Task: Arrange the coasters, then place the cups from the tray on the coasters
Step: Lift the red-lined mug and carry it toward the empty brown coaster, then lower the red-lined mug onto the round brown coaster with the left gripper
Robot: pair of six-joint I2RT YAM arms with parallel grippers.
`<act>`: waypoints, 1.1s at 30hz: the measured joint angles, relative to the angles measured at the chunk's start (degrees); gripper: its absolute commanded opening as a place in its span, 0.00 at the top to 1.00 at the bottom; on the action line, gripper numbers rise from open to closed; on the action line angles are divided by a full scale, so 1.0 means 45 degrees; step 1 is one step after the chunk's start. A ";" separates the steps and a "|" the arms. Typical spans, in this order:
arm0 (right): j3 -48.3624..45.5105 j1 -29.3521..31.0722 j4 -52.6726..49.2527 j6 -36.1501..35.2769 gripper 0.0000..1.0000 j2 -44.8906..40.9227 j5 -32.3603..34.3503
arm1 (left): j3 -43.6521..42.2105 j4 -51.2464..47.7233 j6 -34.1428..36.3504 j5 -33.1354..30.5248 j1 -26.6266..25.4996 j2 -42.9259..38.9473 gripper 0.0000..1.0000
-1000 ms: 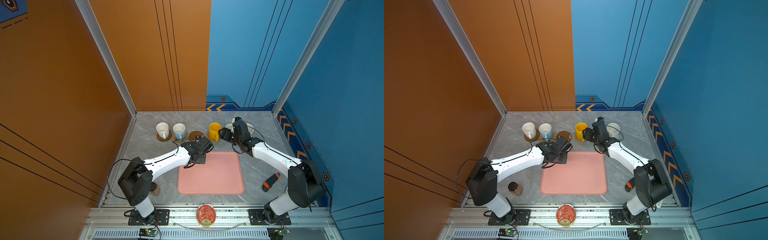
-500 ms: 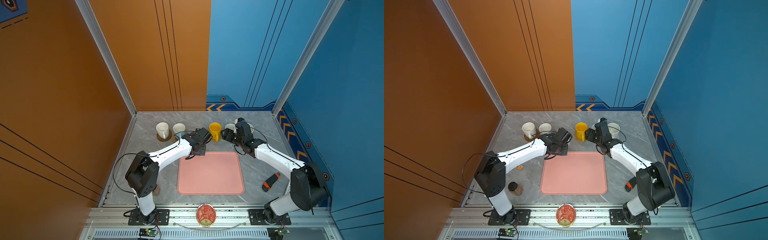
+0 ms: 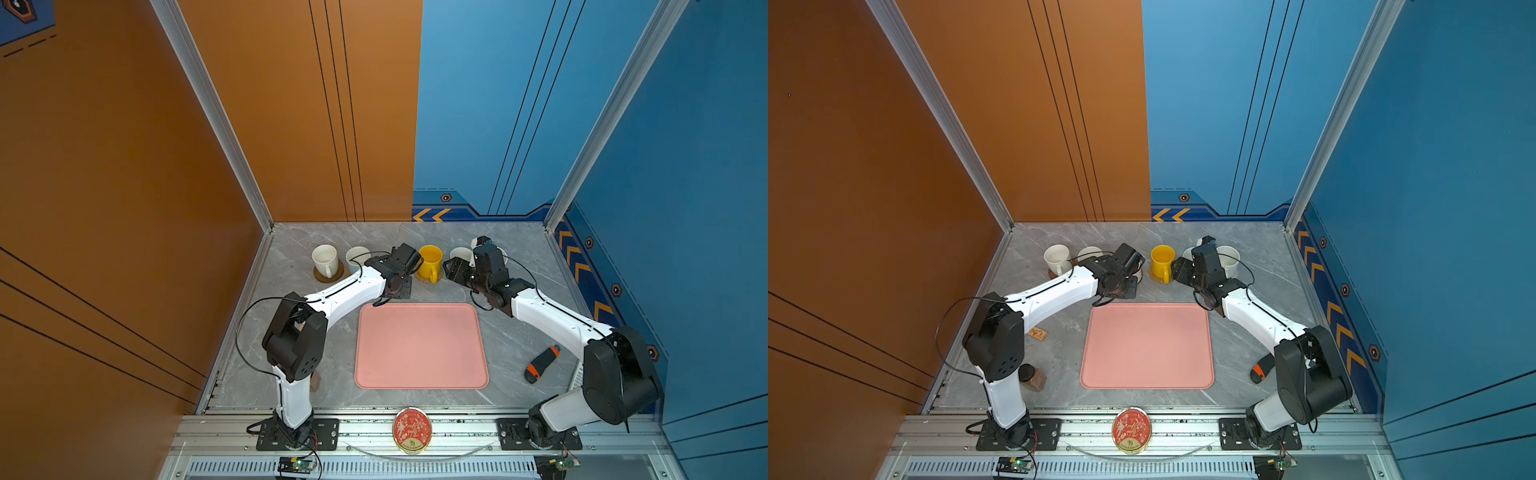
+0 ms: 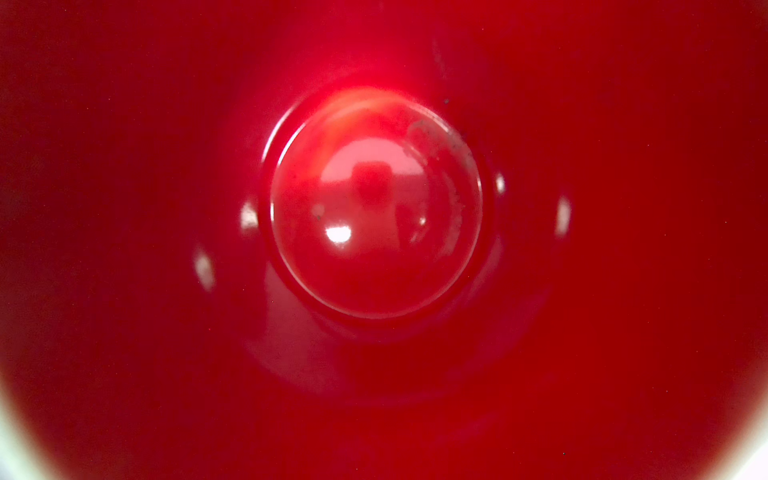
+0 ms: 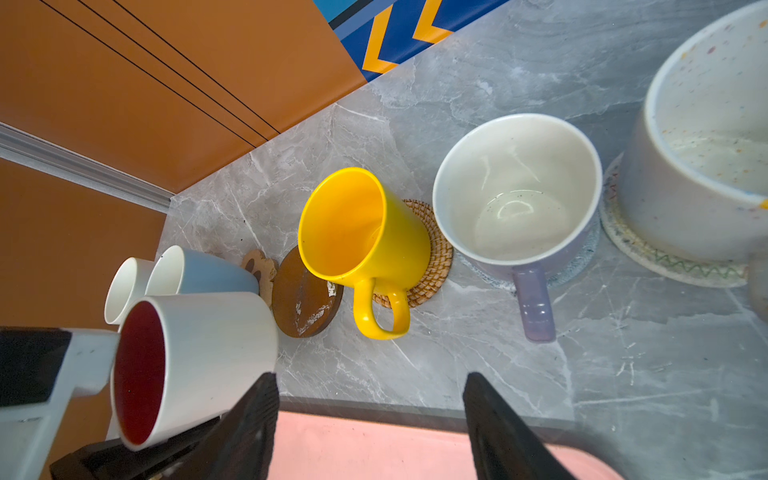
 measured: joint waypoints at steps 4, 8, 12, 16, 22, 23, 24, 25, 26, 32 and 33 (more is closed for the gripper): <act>0.0000 -0.0015 0.0000 0.0005 0.31 -0.0005 0.0000 | 0.0219 -0.0005 0.0087 0.0102 0.0087 0.0418 1.00; 0.0000 -0.0015 0.0000 0.0000 0.31 -0.0005 0.0000 | 0.0403 -0.0034 0.0121 0.0126 0.0248 0.0704 1.00; -0.0005 -0.0058 0.0000 0.0005 0.31 -0.0005 -0.0005 | 0.0617 -0.0044 0.0238 0.0126 0.0437 0.0918 1.00; -0.0010 -0.0092 0.0005 0.0005 0.31 -0.0005 -0.0010 | 0.0787 -0.0010 0.0413 0.0126 0.0549 0.1098 1.00; -0.0024 -0.0092 0.0010 0.0005 0.31 -0.0005 -0.0049 | 0.0821 -0.0010 0.0466 0.0228 0.0670 0.1384 1.00; -0.0024 -0.0092 0.0005 0.0005 0.31 -0.0005 -0.0049 | 0.0850 -0.0010 0.0466 0.0228 0.0690 0.1447 1.00; -0.0024 -0.0092 0.0010 0.0010 0.31 -0.0005 -0.0049 | 0.0879 -0.0010 0.0466 0.0233 0.0733 0.1535 1.00; -0.0024 -0.0092 0.0010 0.0010 0.31 -0.0005 -0.0049 | 0.0908 -0.0010 0.0461 0.0248 0.0753 0.1593 1.00; -0.0024 -0.0092 0.0010 0.0010 0.31 -0.0005 -0.0049 | 0.0947 -0.0010 0.0466 0.0262 0.0792 0.1676 1.00; -0.0024 -0.0092 0.0010 0.0010 0.31 -0.0005 -0.0053 | 0.1039 0.0000 0.0466 0.0316 0.0942 0.1967 1.00; -0.0024 -0.0092 0.0010 0.0010 0.31 -0.0005 -0.0053 | 0.1064 -0.0005 0.0466 0.0321 0.0967 0.2016 1.00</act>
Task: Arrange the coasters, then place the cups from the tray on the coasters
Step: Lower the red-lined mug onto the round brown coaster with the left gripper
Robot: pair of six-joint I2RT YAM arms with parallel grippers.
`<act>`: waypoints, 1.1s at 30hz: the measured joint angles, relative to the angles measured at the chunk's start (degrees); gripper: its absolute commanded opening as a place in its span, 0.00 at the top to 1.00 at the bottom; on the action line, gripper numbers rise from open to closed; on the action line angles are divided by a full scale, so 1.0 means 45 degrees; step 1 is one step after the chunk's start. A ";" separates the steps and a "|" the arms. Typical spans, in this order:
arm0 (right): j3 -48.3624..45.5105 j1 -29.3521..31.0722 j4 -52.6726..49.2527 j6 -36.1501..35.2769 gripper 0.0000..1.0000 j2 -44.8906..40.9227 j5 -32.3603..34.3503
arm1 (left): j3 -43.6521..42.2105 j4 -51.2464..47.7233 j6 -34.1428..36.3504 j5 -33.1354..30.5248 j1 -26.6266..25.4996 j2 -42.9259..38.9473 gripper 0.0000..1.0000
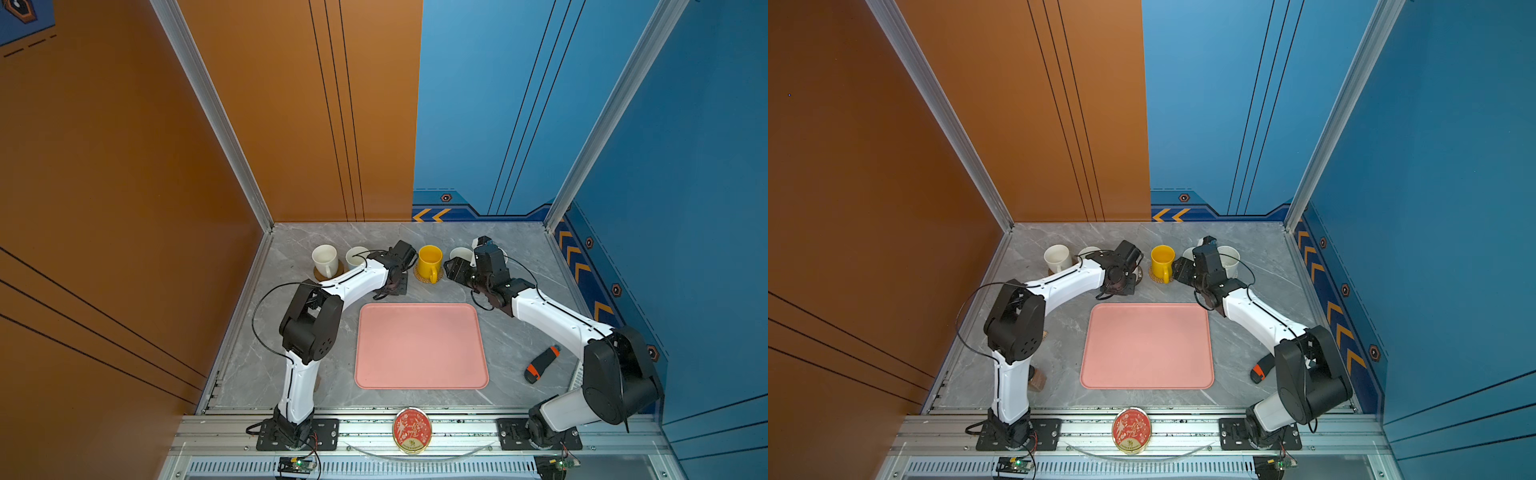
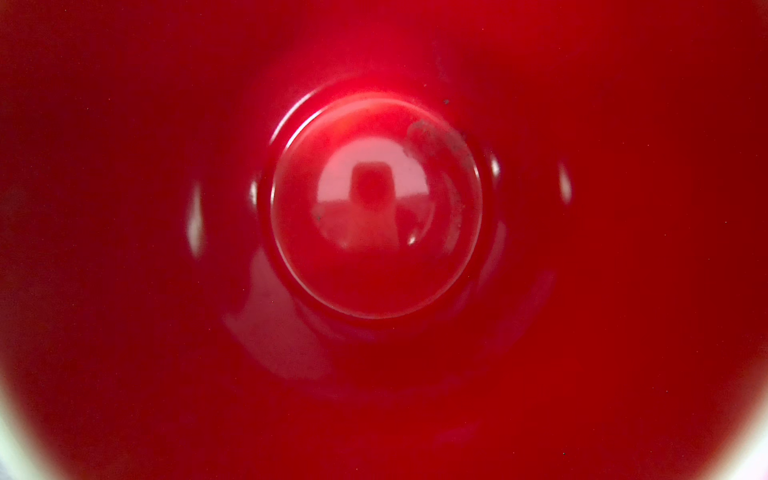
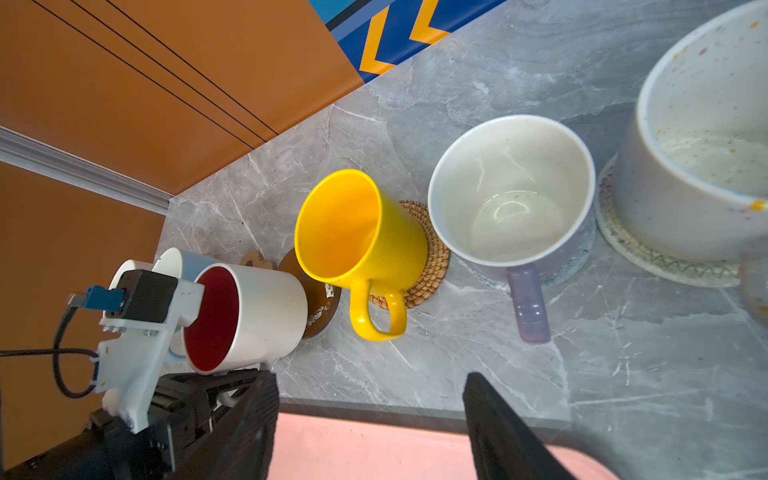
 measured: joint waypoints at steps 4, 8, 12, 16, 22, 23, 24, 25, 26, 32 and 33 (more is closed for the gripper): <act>0.0000 0.0000 0.0000 0.0000 0.31 0.0000 0.0000 | 0.0141 0.0000 0.0039 0.0039 0.0083 0.0112 1.00; 0.0000 0.0000 0.0000 0.0000 0.31 0.0000 0.0000 | 0.0384 0.0005 0.0049 0.0044 0.0204 0.0189 1.00; 0.0000 0.0000 0.0000 0.0000 0.31 0.0000 0.0000 | 0.0578 0.0024 0.0049 0.0073 0.0345 0.0287 1.00; 0.0000 0.0000 0.0000 0.0000 0.31 0.0000 -0.0005 | 0.0646 0.0107 0.0049 0.0102 0.0437 0.0486 1.00; 0.0000 0.0000 0.0000 0.0000 0.31 0.0000 -0.0044 | 0.0646 0.0112 0.0092 0.0136 0.0510 0.0777 1.00; 0.0000 0.0000 0.0000 0.0000 0.31 0.0000 -0.0049 | 0.0646 0.0112 0.0092 0.0136 0.0520 0.0782 1.00; 0.0000 0.0000 0.0000 0.0000 0.31 0.0000 -0.0049 | 0.0646 0.0112 0.0092 0.0136 0.0529 0.0792 1.00; 0.0000 0.0000 0.0000 0.0000 0.31 0.0000 -0.0053 | 0.0651 0.0117 0.0092 0.0136 0.0544 0.0797 1.00; 0.0000 0.0000 0.0000 0.0000 0.31 0.0000 -0.0053 | 0.0661 0.0131 0.0097 0.0141 0.0554 0.0801 1.00; 0.0000 0.0000 0.0000 0.0000 0.31 0.0000 -0.0053 | 0.0821 0.0233 0.0180 0.0194 0.0607 0.0874 1.00; 0.0000 0.0000 0.0000 0.0000 0.31 0.0000 -0.0053 | 0.0840 0.0233 0.0185 0.0214 0.0612 0.0884 1.00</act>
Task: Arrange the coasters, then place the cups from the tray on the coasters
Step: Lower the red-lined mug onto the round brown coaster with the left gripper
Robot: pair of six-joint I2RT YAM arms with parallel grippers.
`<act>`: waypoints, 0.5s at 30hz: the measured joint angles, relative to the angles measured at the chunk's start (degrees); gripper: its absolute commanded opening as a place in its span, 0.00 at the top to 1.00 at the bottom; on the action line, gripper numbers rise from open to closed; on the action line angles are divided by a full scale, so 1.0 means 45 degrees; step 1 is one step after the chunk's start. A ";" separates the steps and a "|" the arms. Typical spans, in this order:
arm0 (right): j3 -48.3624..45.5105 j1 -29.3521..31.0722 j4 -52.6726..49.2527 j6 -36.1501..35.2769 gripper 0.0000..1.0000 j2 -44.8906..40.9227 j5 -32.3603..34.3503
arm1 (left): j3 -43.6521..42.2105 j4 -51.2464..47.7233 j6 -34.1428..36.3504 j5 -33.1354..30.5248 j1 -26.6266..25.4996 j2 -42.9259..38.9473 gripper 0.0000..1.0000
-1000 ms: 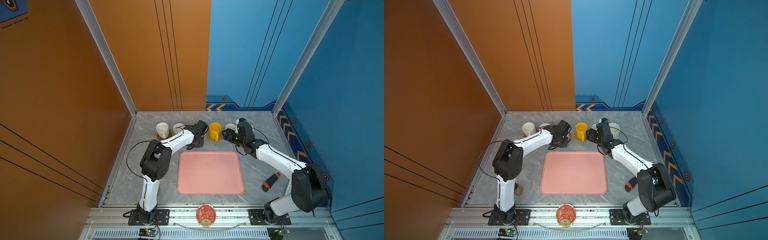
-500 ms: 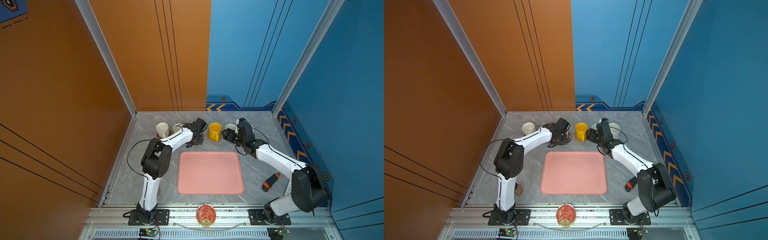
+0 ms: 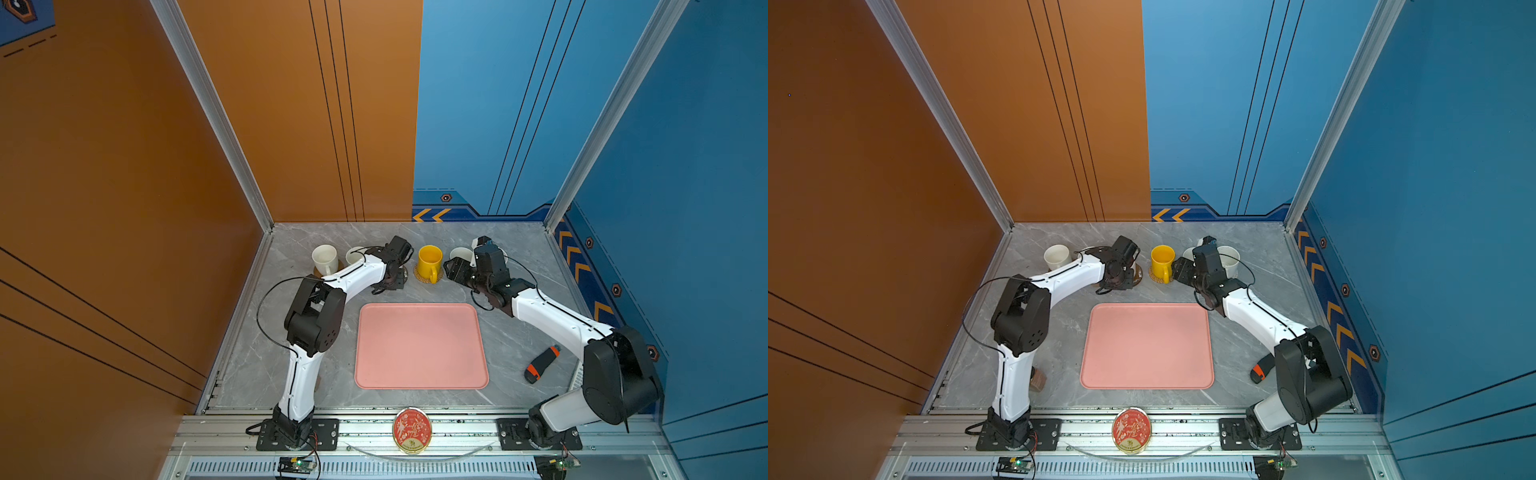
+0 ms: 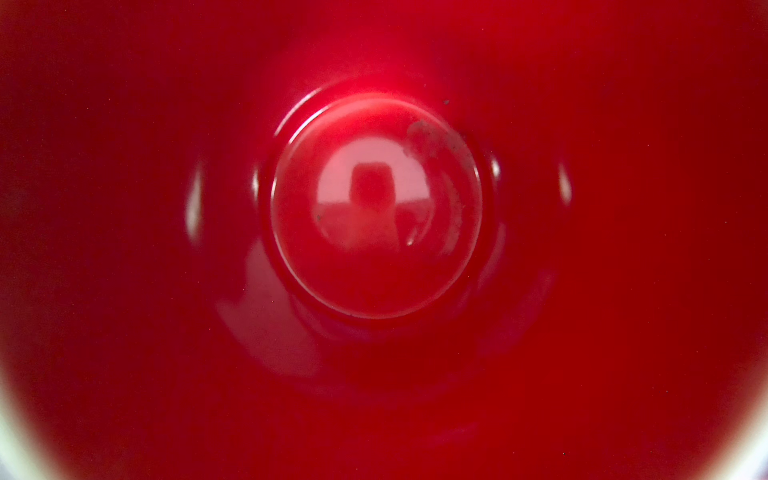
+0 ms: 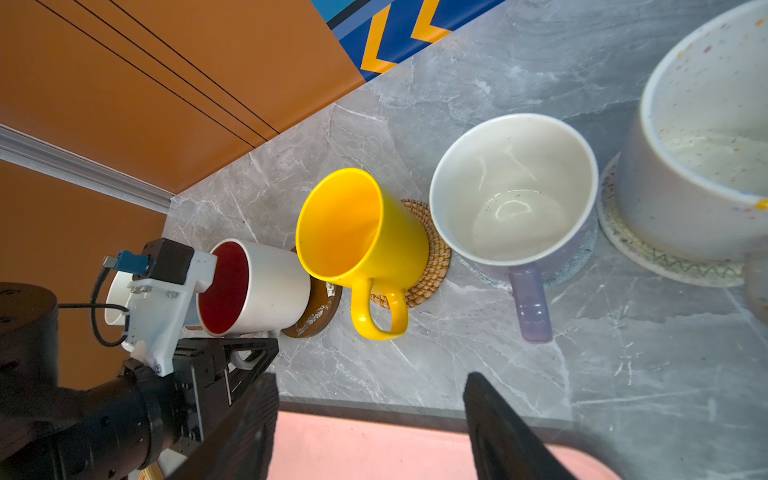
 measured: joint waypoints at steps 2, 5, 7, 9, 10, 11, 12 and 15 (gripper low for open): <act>0.0000 0.0000 0.0000 0.0000 0.31 0.0000 0.0000 | 0.0073 0.0005 0.0005 0.0039 0.0015 0.0044 1.00; 0.0000 0.0000 0.0000 0.0000 0.31 0.0000 0.0000 | 0.0160 0.0015 0.0005 0.0112 0.0015 0.0151 1.00; 0.0000 0.0000 0.0000 -0.0005 0.31 0.0000 0.0000 | 0.0165 0.0010 0.0005 0.0165 0.0015 0.0199 1.00; 0.0000 0.0000 0.0000 0.0000 0.31 0.0000 -0.0005 | 0.0165 0.0010 0.0005 0.0185 0.0015 0.0209 1.00; 0.0000 0.0000 0.0000 0.0000 0.31 0.0000 0.0000 | 0.0165 0.0010 0.0005 0.0209 0.0015 0.0209 1.00; 0.0000 0.0000 0.0000 0.0000 0.31 0.0000 0.0000 | 0.0175 0.0010 0.0005 0.0219 0.0015 0.0209 1.00; 0.0000 0.0000 0.0000 0.0000 0.31 0.0000 0.0000 | 0.0185 0.0010 0.0005 0.0228 0.0015 0.0214 1.00; 0.0000 0.0000 0.0000 0.0000 0.31 0.0000 0.0000 | 0.0214 0.0010 0.0005 0.0257 0.0015 0.0223 1.00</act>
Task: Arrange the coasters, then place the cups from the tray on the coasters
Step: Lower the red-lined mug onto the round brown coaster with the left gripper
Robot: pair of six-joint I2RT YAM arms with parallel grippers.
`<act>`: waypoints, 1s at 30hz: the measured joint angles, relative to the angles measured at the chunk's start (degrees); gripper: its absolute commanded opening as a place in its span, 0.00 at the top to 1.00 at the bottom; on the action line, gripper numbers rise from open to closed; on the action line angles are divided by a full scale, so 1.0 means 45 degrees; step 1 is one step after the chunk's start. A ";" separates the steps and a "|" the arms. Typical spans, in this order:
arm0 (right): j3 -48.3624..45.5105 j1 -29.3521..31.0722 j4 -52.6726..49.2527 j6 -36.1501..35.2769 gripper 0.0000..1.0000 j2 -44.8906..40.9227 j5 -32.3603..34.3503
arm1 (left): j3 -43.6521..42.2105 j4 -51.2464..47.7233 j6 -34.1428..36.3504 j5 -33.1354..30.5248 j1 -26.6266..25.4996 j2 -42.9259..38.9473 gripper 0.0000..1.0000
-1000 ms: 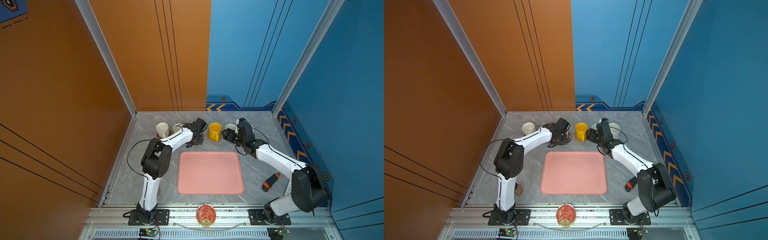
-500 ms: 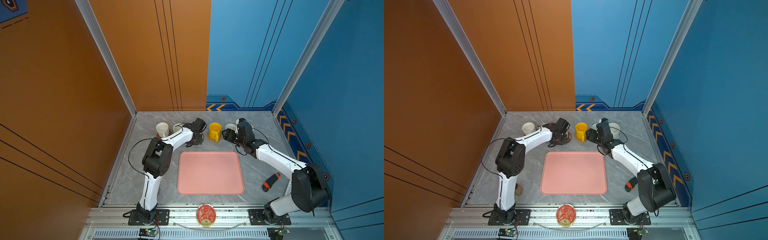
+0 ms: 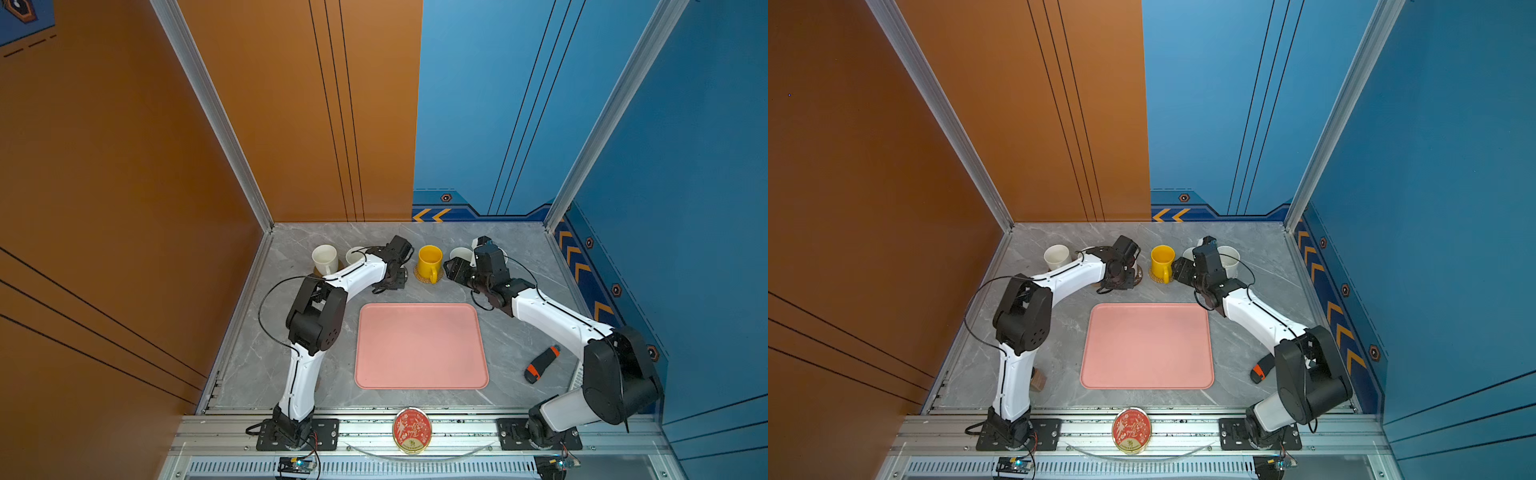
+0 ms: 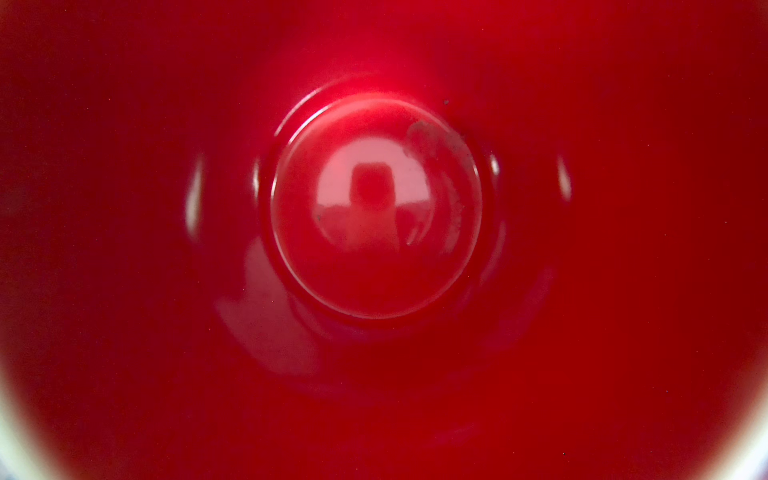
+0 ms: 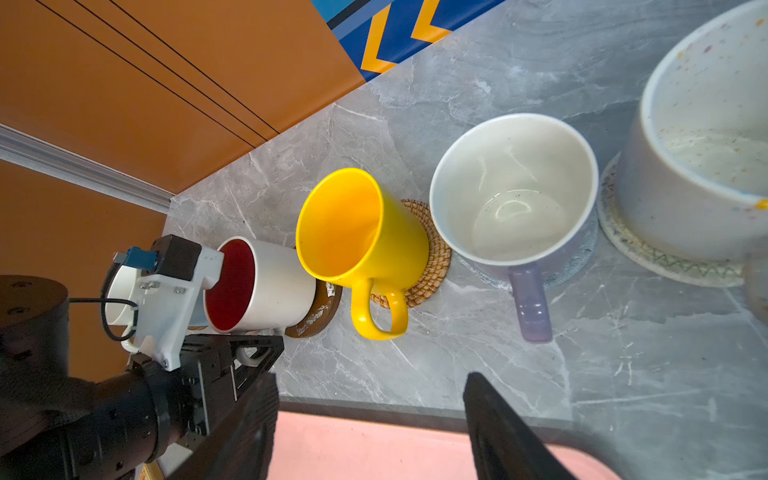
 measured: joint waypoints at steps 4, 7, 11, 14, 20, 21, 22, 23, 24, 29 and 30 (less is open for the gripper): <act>0.0000 0.0000 0.0000 0.0000 0.31 0.0005 0.0000 | 0.0146 0.0005 0.0000 0.0005 0.0000 0.0068 1.00; 0.0000 0.0000 0.0000 0.0000 0.31 0.0005 -0.0010 | 0.0243 0.0024 0.0000 0.0010 0.0000 0.0189 1.00; 0.0000 0.0000 0.0000 0.0000 0.31 0.0010 -0.0044 | 0.0272 0.0044 0.0000 0.0053 0.0000 0.0306 1.00; 0.0000 0.0000 0.0000 0.0000 0.31 0.0010 -0.0044 | 0.0287 0.0053 0.0000 0.0097 0.0010 0.0316 1.00; 0.0000 0.0000 0.0000 0.0000 0.31 0.0015 -0.0044 | 0.0287 0.0053 0.0000 0.0107 0.0010 0.0316 1.00; 0.0000 0.0000 0.0000 0.0000 0.31 0.0015 -0.0044 | 0.0287 0.0053 0.0000 0.0112 0.0010 0.0316 1.00; 0.0000 0.0000 0.0000 0.0000 0.31 0.0015 -0.0044 | 0.0287 0.0053 0.0000 0.0117 0.0010 0.0316 1.00; 0.0000 0.0000 0.0000 0.0000 0.31 0.0015 -0.0044 | 0.0287 0.0053 0.0000 0.0131 0.0015 0.0316 1.00; 0.0000 0.0000 0.0000 0.0000 0.31 0.0015 -0.0044 | 0.0287 0.0053 0.0000 0.0141 0.0015 0.0321 1.00; 0.0000 0.0000 0.0000 0.0000 0.31 0.0015 -0.0049 | 0.0287 0.0058 0.0000 0.0277 0.0073 0.0321 1.00; 0.0000 0.0000 0.0000 0.0000 0.31 0.0019 -0.0049 | 0.0287 0.0058 0.0000 0.0296 0.0083 0.0321 1.00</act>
